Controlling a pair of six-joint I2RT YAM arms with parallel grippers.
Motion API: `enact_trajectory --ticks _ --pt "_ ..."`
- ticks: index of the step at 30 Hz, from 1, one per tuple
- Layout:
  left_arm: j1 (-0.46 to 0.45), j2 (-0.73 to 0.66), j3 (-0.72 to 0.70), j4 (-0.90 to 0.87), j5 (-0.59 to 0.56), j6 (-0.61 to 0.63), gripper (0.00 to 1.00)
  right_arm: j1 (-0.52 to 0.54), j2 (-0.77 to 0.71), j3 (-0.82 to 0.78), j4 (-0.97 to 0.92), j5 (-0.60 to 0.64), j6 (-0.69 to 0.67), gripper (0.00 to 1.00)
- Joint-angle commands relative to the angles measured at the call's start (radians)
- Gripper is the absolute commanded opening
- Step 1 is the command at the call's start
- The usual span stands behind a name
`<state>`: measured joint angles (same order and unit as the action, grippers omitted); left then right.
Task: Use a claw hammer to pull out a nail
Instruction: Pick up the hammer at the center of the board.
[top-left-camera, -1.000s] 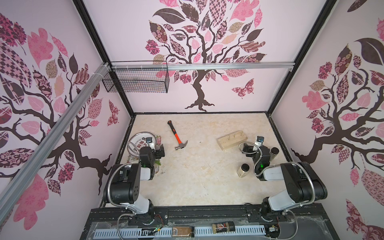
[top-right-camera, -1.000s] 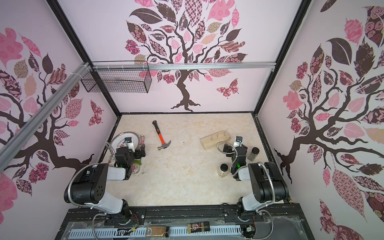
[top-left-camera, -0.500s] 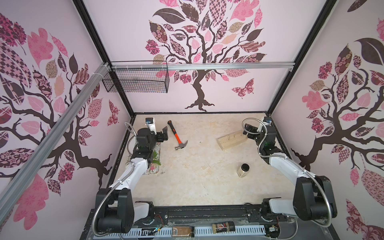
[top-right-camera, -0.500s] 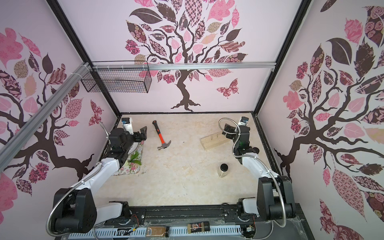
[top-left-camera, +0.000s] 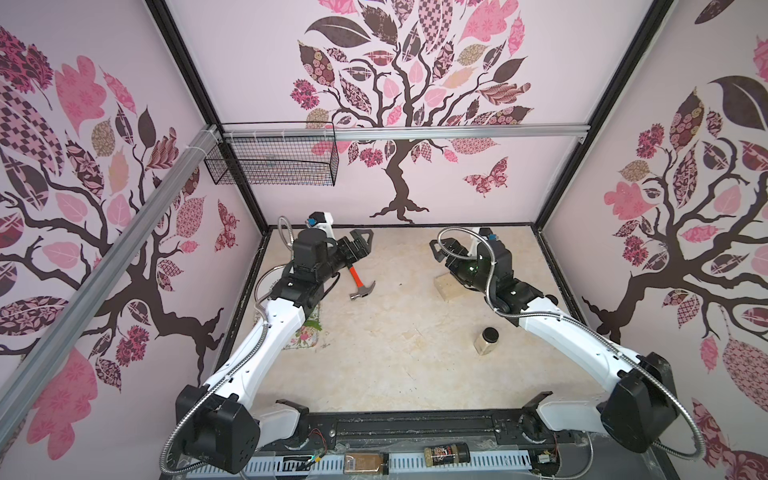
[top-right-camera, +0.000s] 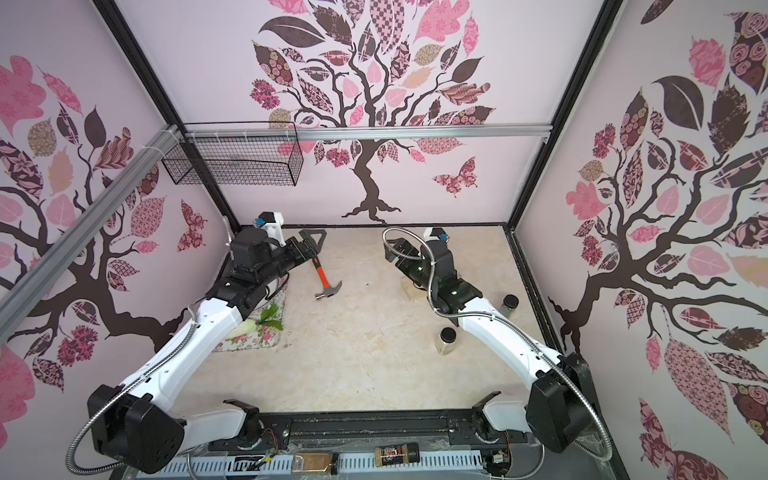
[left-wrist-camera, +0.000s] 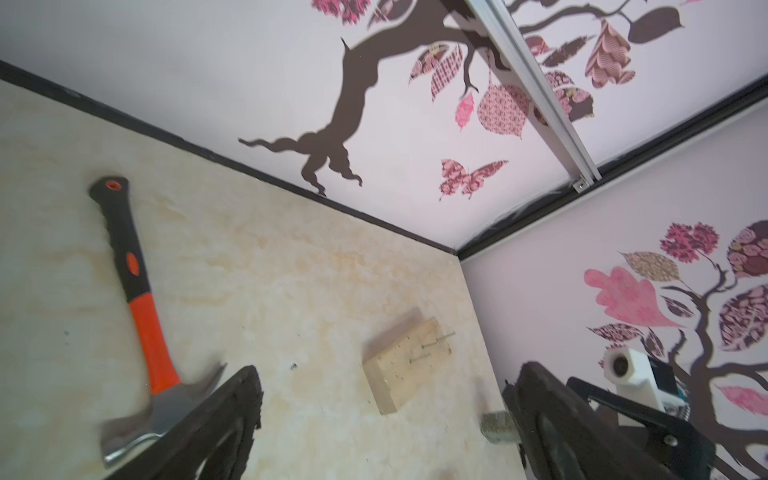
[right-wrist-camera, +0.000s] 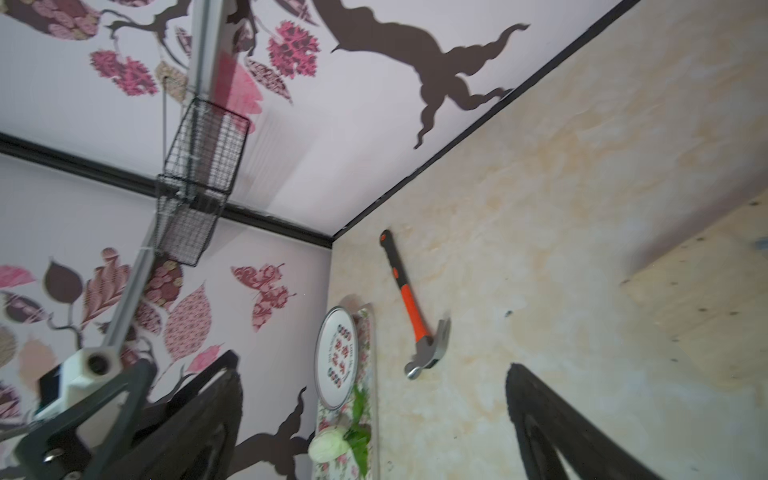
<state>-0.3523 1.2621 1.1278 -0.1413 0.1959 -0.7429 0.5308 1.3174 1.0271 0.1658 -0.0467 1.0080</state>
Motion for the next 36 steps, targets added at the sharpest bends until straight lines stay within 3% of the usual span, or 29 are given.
enact_trajectory --ticks 1,3,5,7,10,17,24,31,36 --pt "-0.011 -0.004 0.036 0.028 0.021 -0.067 0.98 -0.002 0.047 0.015 0.170 -0.034 0.107 1.00" --pt "-0.009 -0.007 0.021 0.003 -0.025 -0.104 0.98 -0.014 0.051 0.017 0.086 0.010 0.182 1.00" --pt "0.007 -0.015 0.000 0.025 -0.019 -0.111 0.98 -0.043 0.063 -0.013 0.147 -0.014 0.217 1.00" --pt "0.011 -0.012 0.010 -0.011 -0.062 -0.107 0.98 -0.050 0.076 -0.027 0.197 -0.011 0.200 1.00" --pt "0.012 0.017 0.041 -0.101 -0.140 -0.092 0.98 -0.049 0.089 0.038 0.071 0.072 0.116 1.00" --pt "0.010 0.107 0.105 -0.196 -0.069 0.071 0.98 -0.050 0.077 0.177 -0.269 0.383 -0.085 1.00" --pt "-0.082 0.204 0.175 -0.221 -0.032 0.270 0.98 -0.056 0.119 0.266 -0.507 0.608 -0.097 1.00" --pt "-0.182 0.337 0.269 -0.276 -0.092 0.372 0.98 -0.101 0.114 0.245 -0.528 0.599 -0.089 1.00" --pt "-0.184 0.403 0.307 -0.349 -0.282 0.308 0.98 -0.117 0.077 0.200 -0.462 0.572 -0.142 1.00"
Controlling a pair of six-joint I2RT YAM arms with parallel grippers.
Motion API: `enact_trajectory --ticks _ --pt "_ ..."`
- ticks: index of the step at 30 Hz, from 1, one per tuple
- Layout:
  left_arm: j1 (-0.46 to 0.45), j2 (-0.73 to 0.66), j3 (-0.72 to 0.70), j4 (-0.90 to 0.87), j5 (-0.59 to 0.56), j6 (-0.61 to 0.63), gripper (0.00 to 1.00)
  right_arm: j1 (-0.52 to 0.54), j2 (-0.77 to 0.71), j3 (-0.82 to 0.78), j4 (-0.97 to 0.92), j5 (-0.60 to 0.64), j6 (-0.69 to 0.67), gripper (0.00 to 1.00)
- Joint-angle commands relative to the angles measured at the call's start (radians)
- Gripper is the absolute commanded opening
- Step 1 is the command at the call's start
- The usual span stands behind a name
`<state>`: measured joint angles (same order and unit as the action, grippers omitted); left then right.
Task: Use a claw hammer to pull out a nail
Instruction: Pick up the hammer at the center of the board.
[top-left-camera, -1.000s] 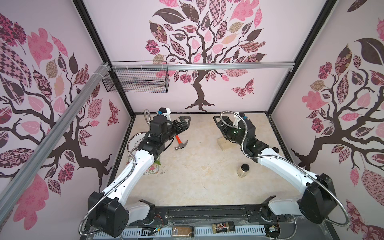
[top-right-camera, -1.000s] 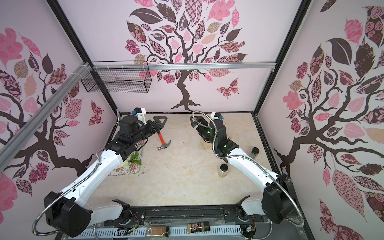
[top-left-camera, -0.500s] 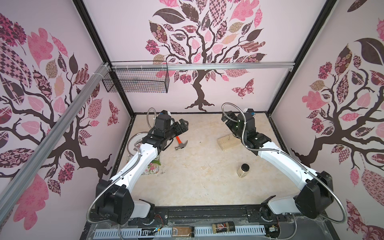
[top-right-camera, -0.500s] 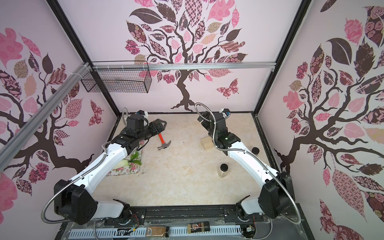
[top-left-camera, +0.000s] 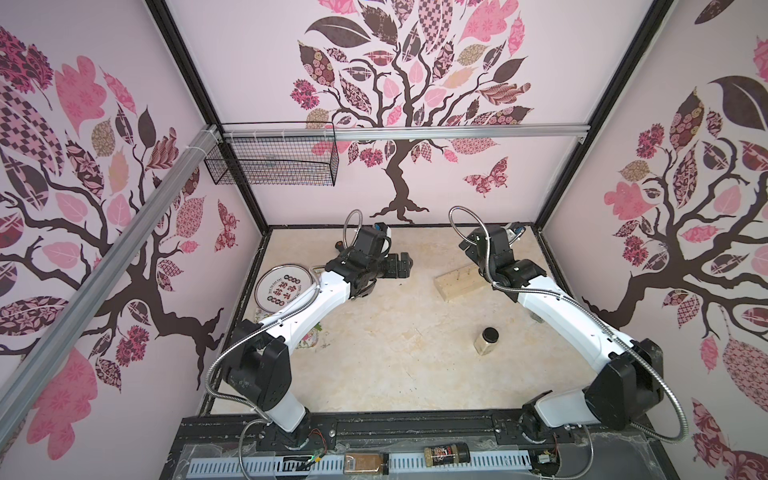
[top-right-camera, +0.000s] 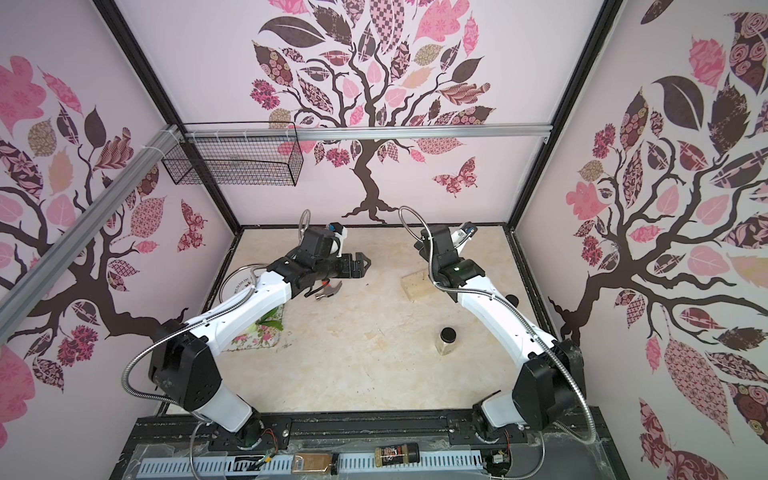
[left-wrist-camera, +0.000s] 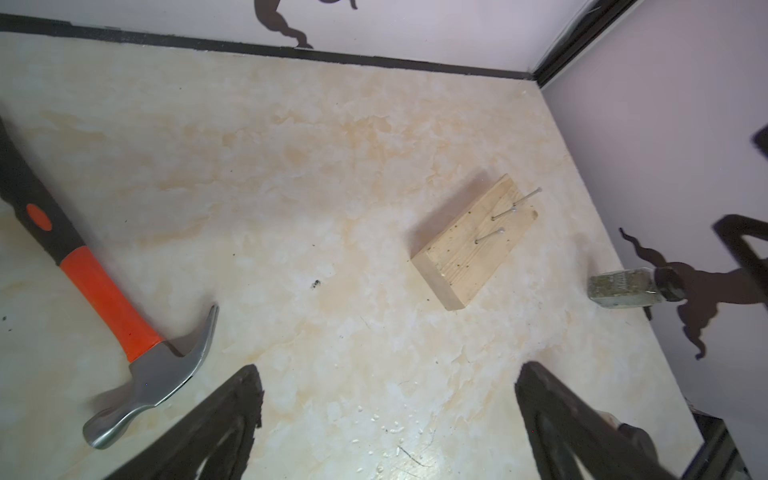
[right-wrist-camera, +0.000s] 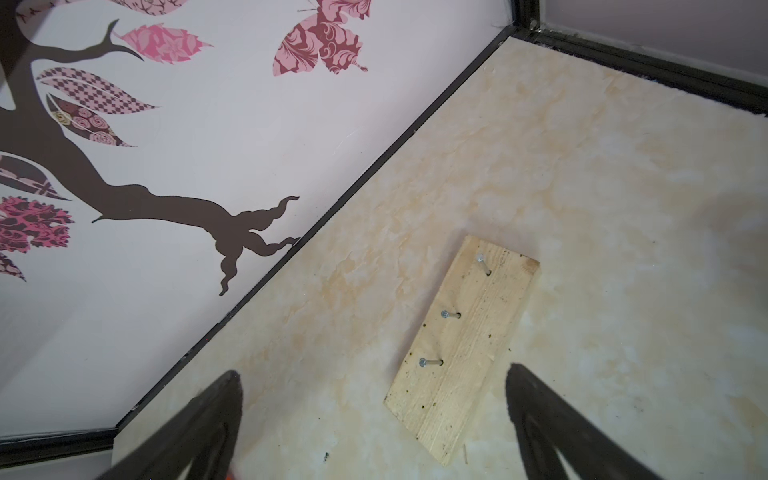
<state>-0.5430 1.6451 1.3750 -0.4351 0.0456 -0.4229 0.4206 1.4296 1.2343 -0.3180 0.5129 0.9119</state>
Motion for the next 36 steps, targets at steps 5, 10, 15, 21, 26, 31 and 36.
enact_trajectory --ticks 5,10,15,21,26,31,36 --pt "0.018 0.079 0.107 -0.159 -0.305 -0.043 0.98 -0.042 -0.035 -0.004 -0.014 0.015 -0.059 1.00" --pt "0.106 0.163 0.153 -0.279 -0.297 -0.136 0.97 -0.044 -0.029 -0.002 0.017 0.026 -0.084 1.00" --pt "0.212 0.231 0.150 -0.300 -0.258 -0.229 0.94 -0.043 0.000 0.019 0.055 0.012 -0.112 1.00" --pt "0.255 0.326 0.199 -0.281 -0.243 -0.229 0.91 -0.044 0.032 0.056 0.100 -0.002 -0.152 1.00" --pt "0.266 0.420 0.255 -0.285 -0.216 -0.229 0.84 -0.043 0.044 0.062 0.137 -0.011 -0.158 1.00" --pt "0.267 0.467 0.277 -0.261 -0.219 -0.246 0.80 -0.043 0.055 0.073 0.153 -0.005 -0.168 1.00" --pt "0.266 0.495 0.279 -0.227 -0.227 -0.238 0.73 -0.043 0.067 0.082 0.155 -0.013 -0.168 1.00"
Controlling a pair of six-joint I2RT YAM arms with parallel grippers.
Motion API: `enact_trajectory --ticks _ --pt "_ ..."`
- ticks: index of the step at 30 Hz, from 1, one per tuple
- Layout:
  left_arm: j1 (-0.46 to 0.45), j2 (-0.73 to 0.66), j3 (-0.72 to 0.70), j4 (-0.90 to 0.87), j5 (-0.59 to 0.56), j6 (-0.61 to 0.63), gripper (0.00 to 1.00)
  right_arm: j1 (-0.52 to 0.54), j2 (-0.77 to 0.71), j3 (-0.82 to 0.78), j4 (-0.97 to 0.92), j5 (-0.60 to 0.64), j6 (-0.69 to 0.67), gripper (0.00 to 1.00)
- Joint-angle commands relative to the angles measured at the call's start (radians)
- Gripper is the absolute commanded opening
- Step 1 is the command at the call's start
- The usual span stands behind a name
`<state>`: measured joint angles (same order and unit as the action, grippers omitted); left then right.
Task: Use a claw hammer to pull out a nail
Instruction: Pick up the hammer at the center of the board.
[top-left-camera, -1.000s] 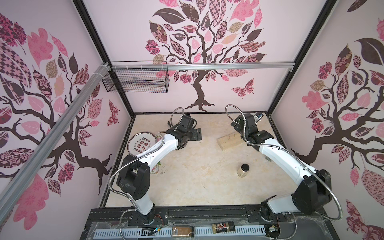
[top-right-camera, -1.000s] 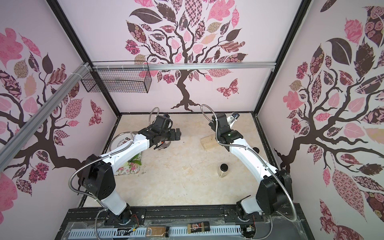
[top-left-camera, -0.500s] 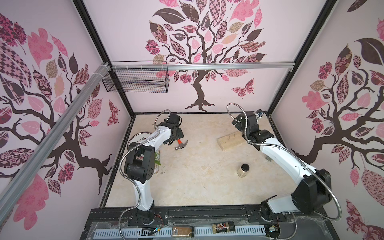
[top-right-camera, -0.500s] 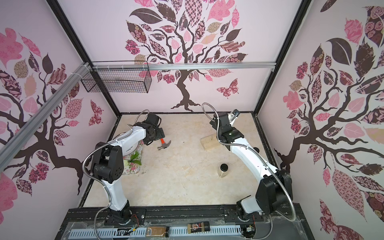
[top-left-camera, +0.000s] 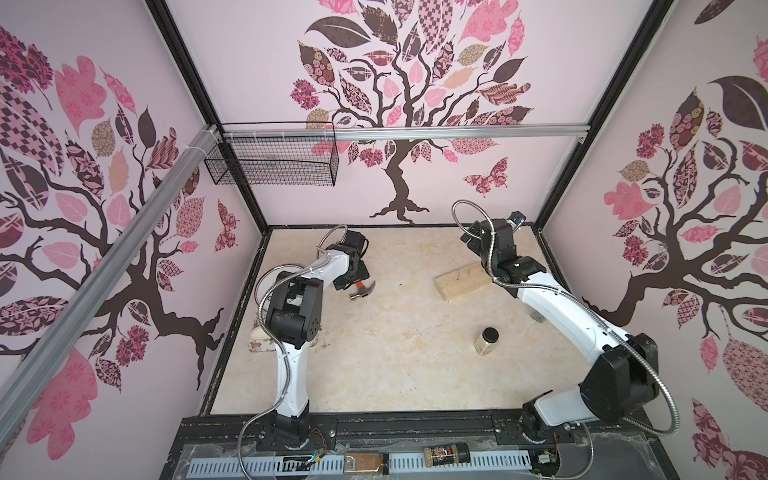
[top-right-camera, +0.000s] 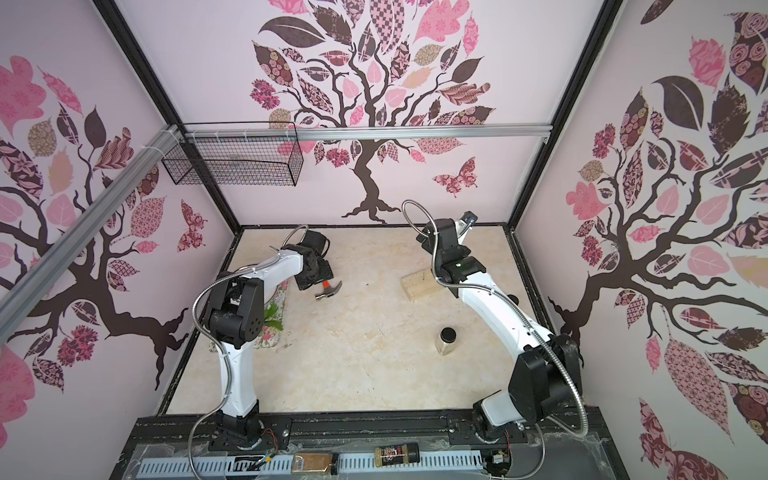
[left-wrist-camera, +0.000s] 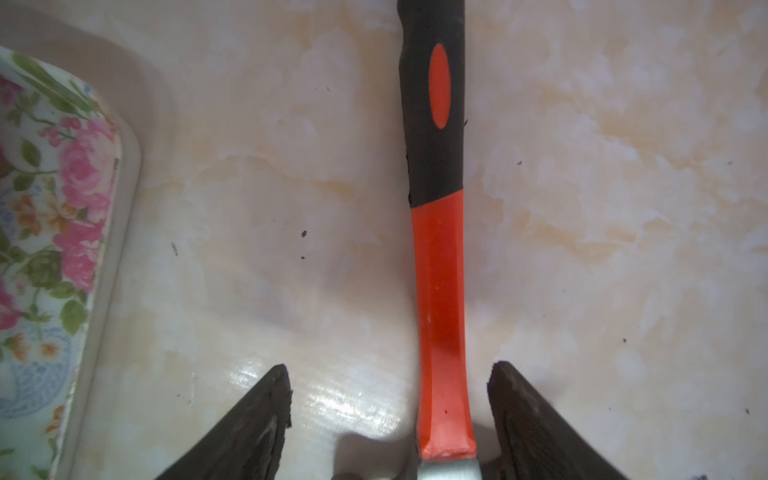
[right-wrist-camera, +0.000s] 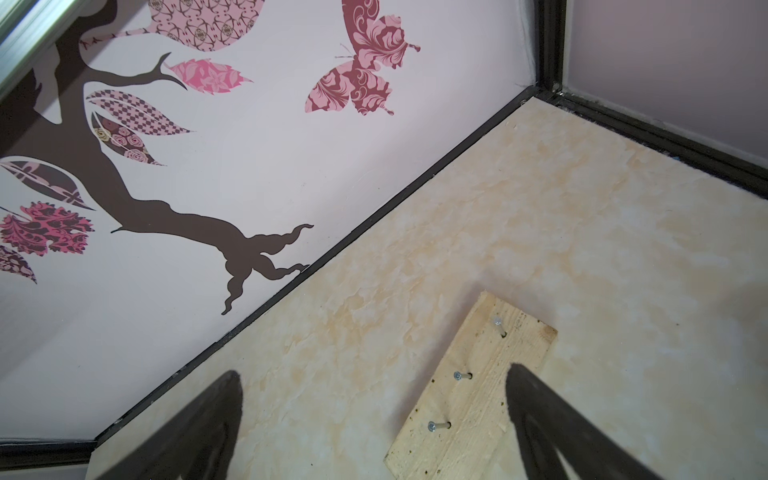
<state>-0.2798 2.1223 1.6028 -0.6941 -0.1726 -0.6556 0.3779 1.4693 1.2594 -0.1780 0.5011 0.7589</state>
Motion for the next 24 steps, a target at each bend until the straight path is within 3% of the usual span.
enact_trajectory --ticks 1,12,20,24 --pt "0.003 0.025 0.052 0.037 -0.007 -0.001 0.72 -0.001 0.029 0.059 0.015 -0.001 -0.015 1.00" --pt "0.003 0.114 0.123 0.045 -0.025 0.022 0.59 0.000 0.050 0.094 -0.018 -0.009 -0.004 1.00" --pt "-0.002 0.141 0.144 0.036 0.019 0.056 0.32 0.000 0.038 0.094 -0.032 -0.022 0.024 1.00" --pt "-0.019 0.099 0.101 0.084 0.044 0.095 0.24 0.000 0.027 0.083 -0.040 -0.049 0.051 1.00"
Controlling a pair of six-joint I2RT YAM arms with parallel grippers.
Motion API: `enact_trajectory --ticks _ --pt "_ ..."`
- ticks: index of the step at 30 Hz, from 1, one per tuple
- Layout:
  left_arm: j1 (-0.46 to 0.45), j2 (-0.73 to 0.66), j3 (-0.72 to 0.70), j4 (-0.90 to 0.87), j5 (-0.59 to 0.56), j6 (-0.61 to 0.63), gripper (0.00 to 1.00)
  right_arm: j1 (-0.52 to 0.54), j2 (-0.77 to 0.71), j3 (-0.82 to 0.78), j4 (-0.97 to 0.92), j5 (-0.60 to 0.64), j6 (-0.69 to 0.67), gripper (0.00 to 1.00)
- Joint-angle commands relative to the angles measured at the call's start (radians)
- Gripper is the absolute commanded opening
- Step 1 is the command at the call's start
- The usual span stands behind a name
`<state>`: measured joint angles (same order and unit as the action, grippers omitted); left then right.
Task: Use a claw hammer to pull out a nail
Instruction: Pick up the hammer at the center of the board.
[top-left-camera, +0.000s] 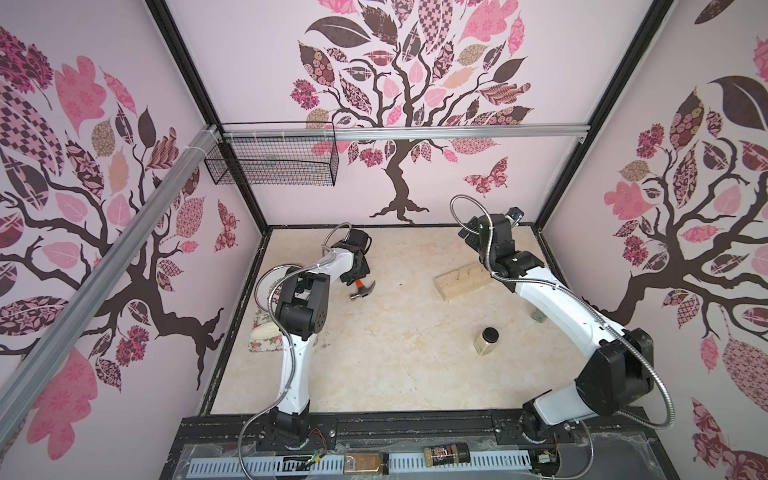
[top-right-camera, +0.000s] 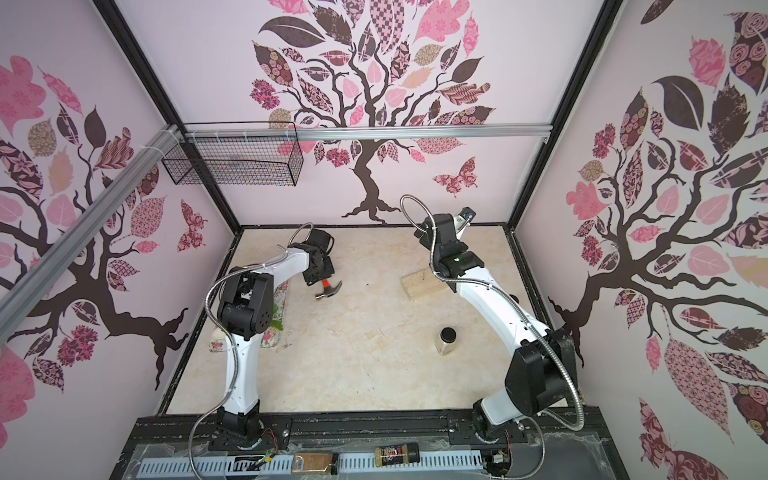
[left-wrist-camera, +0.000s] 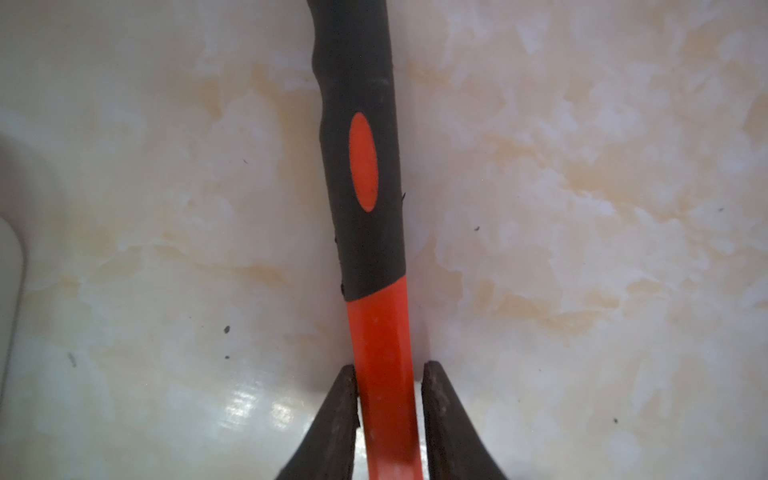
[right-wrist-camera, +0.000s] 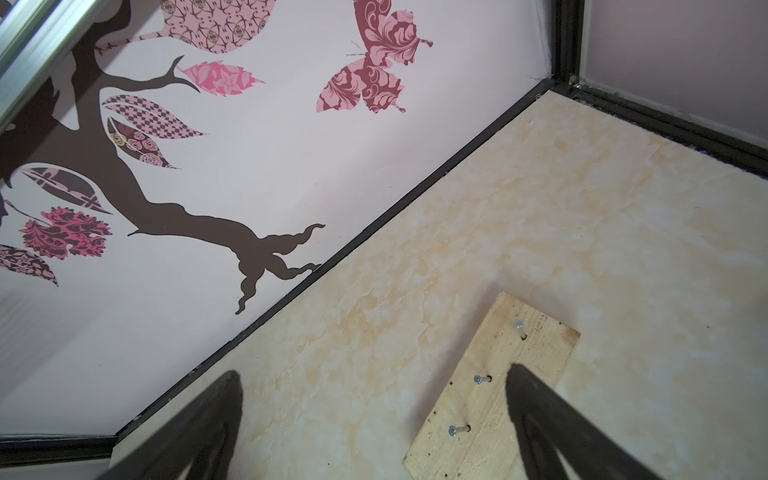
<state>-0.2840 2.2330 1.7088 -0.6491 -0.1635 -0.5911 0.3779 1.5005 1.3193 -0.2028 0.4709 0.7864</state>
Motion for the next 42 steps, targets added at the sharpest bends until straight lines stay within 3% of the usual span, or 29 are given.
enact_trajectory --ticks 1,13,21,28,33,42 --pt "-0.019 -0.024 -0.017 0.051 0.050 0.045 0.22 -0.001 -0.008 0.016 -0.016 -0.028 0.032 1.00" --pt "-0.052 -0.200 -0.122 0.129 0.236 0.132 0.03 -0.001 -0.045 -0.088 0.033 -0.218 0.115 1.00" --pt "-0.072 -0.347 -0.230 0.161 0.346 0.155 0.02 -0.001 -0.041 -0.152 0.116 -0.355 0.118 1.00" --pt "-0.102 -0.467 -0.313 0.210 0.466 0.166 0.01 0.005 0.009 -0.195 0.322 -0.632 0.097 1.00" --pt "-0.117 -0.519 -0.323 0.205 0.545 0.174 0.00 0.038 0.090 -0.134 0.333 -0.791 0.052 1.00" --pt "-0.132 -0.611 -0.420 0.264 0.687 0.248 0.00 0.058 0.171 -0.157 0.437 -0.958 0.009 0.96"
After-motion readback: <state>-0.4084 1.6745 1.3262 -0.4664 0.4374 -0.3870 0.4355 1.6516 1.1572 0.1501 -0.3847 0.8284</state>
